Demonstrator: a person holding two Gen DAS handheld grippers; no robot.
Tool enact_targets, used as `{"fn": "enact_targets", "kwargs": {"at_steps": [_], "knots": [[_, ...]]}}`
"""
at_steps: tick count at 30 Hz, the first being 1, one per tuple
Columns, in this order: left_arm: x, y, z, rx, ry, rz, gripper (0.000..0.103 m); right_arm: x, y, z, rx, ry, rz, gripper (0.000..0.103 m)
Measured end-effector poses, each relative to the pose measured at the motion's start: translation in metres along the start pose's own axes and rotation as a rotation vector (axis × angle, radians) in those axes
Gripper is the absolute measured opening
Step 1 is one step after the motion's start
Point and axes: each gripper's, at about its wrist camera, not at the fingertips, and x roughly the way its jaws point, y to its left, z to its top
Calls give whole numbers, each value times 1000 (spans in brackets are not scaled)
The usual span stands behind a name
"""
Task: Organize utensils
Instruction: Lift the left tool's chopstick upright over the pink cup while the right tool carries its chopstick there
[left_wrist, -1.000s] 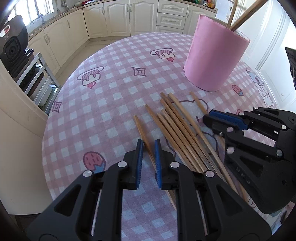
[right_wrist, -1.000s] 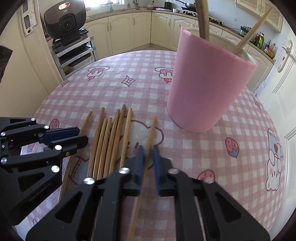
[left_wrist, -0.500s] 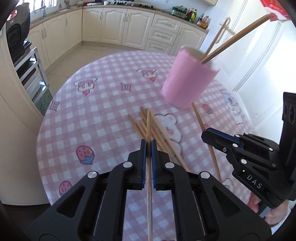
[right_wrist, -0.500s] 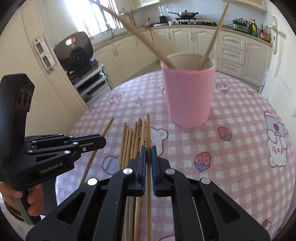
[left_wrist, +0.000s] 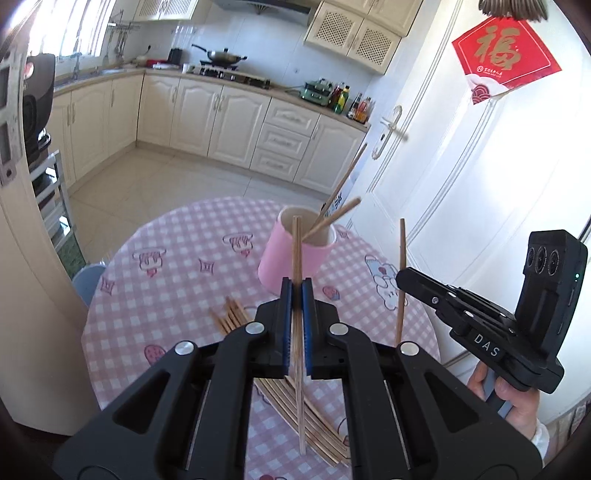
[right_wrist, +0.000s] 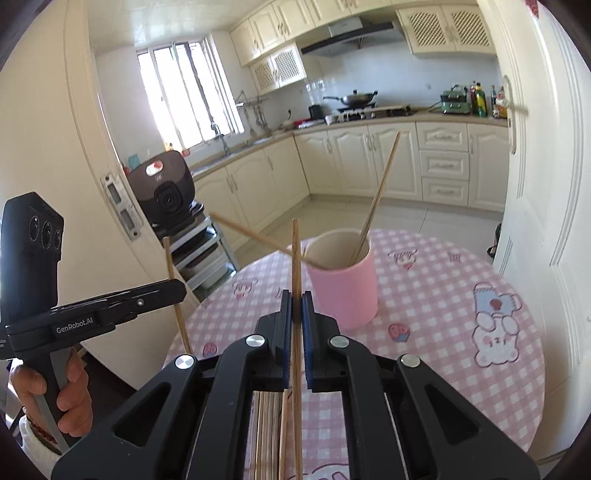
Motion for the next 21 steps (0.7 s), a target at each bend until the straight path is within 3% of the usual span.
{"fn": "enact_targets", "kwargs": {"at_steps": [9,21], "knots": [[-8,-2,32,11,-57,20,5,-6,-14,29,28,-89,-16,4],[-5,-10,105,72,-169,99,5,8,-26,81,36,-256,-70,4]]}}
